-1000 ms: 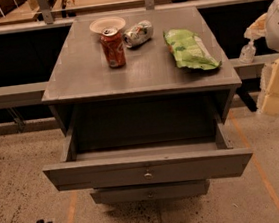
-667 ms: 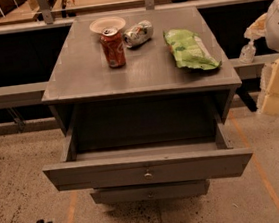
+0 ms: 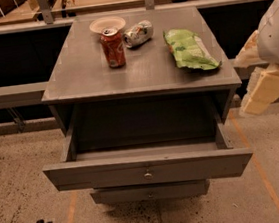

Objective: Close top drawer

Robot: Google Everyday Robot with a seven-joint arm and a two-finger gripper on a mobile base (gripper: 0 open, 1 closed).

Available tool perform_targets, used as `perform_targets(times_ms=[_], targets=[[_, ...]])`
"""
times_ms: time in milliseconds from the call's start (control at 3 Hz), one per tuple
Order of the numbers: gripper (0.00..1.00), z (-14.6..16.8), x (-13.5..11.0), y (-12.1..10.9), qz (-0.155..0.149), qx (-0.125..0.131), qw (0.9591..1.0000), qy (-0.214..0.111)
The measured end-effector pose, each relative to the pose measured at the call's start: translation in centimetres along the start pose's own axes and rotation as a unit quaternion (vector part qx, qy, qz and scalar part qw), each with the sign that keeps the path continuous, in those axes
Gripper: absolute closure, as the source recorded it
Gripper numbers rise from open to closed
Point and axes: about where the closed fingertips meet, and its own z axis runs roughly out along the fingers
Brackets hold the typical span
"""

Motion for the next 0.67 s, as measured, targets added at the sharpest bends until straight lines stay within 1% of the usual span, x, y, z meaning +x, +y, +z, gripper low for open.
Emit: perform_targets(times_ms=[333,667], targets=[[0.57,2.8,0.2,1.8,0.012,-0.004,0.9999,-0.005],[0.8,7.4,2.4,3.4,0.021,-0.013,0.9997,-0.01]])
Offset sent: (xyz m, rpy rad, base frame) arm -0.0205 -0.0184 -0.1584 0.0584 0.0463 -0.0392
